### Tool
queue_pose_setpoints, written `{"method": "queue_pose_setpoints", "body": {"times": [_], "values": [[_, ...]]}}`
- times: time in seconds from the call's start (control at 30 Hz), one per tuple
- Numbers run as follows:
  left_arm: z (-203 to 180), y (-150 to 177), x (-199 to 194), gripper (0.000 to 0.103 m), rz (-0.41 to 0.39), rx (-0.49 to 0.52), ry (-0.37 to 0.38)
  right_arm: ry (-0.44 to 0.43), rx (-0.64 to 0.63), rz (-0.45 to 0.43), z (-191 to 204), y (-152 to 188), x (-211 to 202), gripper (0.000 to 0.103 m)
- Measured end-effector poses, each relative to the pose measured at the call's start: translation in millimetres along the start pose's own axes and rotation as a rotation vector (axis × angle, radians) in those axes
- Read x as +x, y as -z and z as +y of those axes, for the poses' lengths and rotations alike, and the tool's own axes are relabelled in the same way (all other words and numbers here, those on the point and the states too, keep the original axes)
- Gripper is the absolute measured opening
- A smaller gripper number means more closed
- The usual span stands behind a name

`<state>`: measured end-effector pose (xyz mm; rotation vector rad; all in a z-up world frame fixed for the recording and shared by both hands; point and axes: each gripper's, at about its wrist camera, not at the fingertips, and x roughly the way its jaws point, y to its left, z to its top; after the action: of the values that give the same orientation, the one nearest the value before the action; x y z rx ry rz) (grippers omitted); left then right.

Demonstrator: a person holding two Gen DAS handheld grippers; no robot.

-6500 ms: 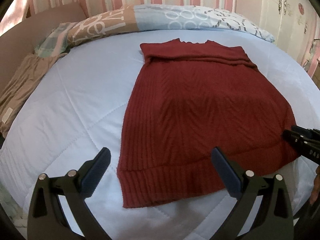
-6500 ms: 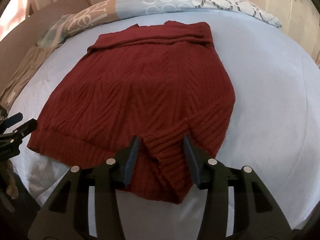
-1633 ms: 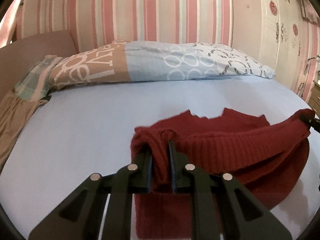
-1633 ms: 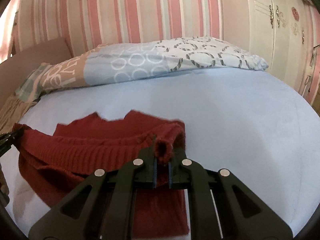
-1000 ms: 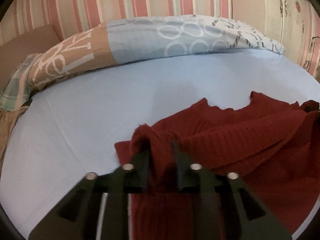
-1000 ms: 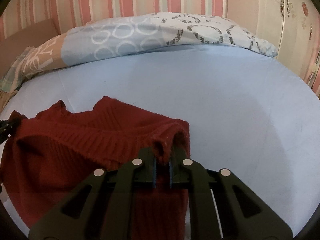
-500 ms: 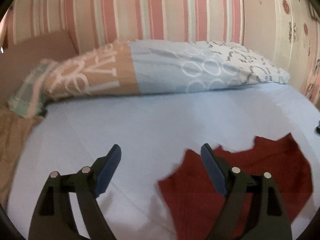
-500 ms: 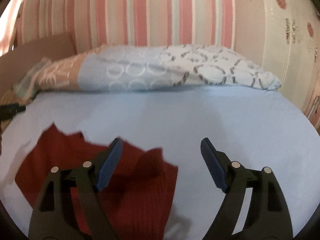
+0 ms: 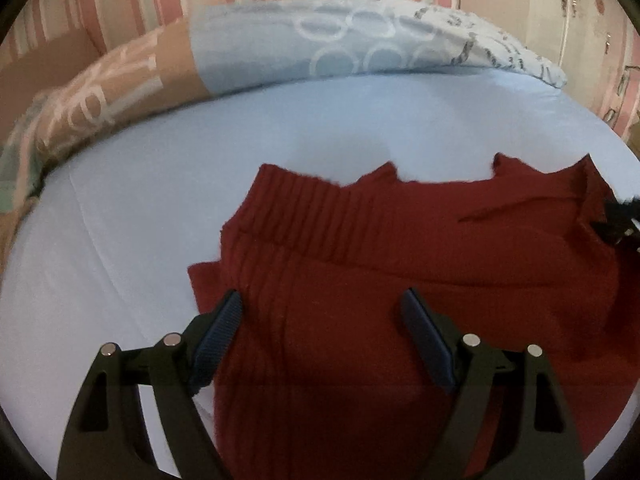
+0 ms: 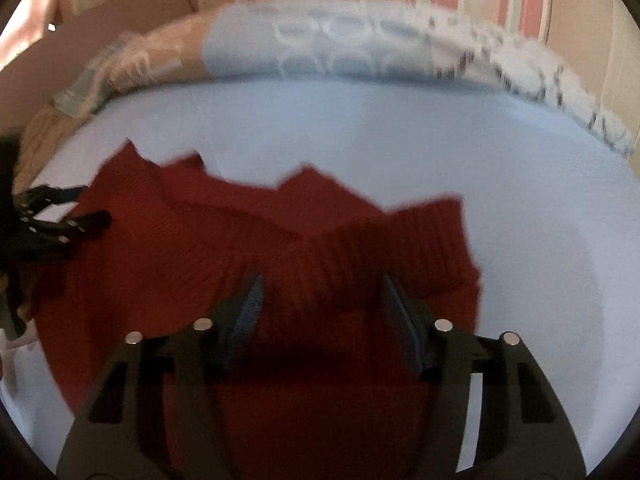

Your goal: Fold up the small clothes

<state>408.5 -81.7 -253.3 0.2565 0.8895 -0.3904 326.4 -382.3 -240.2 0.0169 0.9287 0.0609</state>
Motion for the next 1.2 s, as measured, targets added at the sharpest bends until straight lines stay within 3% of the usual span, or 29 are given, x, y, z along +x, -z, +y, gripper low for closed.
{"method": "queue_pose_setpoints", "body": {"times": [0.03,0.07,0.1,0.13,0.2,0.37,0.47,0.53,0.6,0.63,0.67,0.7,0.8,0.87,0.97,1.07,1.2], "values": [[2,-1,4,0.074,0.011,-0.005,0.016,0.0,0.008,-0.013,-2,1,2,0.047],[3,-1,4,0.069,0.013,-0.004,0.022,-0.005,0.014,-0.021,-3,1,2,0.037],[4,-1,3,0.059,0.005,0.002,0.019,-0.003,0.022,-0.036,-4,2,-1,0.019],[3,-1,1,0.054,-0.004,0.01,0.007,0.002,0.029,-0.051,-5,1,-3,0.011],[8,-1,-2,0.038,-0.018,-0.002,-0.026,0.01,0.043,-0.099,-8,-1,-13,0.008],[29,4,-11,0.036,-0.068,-0.097,-0.037,0.059,0.143,-0.22,-24,-22,-34,0.008],[30,5,-14,0.036,-0.074,-0.095,-0.062,0.08,0.231,-0.179,-42,-35,-15,0.008],[30,4,-13,0.037,-0.068,-0.09,-0.065,0.088,0.243,-0.089,-44,-38,7,0.008],[29,1,-15,0.04,-0.065,-0.088,-0.053,0.09,0.239,-0.016,-40,-35,19,0.012],[27,-2,-18,0.043,-0.071,-0.083,-0.039,0.078,0.239,-0.024,-37,-32,17,0.015],[24,-4,-20,0.051,-0.078,-0.073,-0.035,0.056,0.23,-0.048,-35,-31,10,0.029],[21,-6,-21,0.057,-0.084,-0.057,-0.03,0.041,0.226,-0.06,-33,-30,4,0.051],[6,-15,-19,0.058,-0.072,-0.008,-0.008,0.042,0.187,-0.124,-25,-22,-28,0.066],[-5,-18,-8,0.058,-0.041,0.02,-0.011,0.072,0.183,-0.133,-26,-12,-43,0.069],[-11,-15,10,0.058,-0.013,0.055,-0.074,0.104,0.213,-0.117,-37,4,-52,0.068],[-2,-9,11,0.057,-0.031,0.034,-0.117,0.13,0.236,-0.073,-46,15,-43,0.065],[18,-4,15,0.038,-0.037,-0.001,-0.185,0.209,0.192,-0.023,-46,24,-23,0.056]]}}
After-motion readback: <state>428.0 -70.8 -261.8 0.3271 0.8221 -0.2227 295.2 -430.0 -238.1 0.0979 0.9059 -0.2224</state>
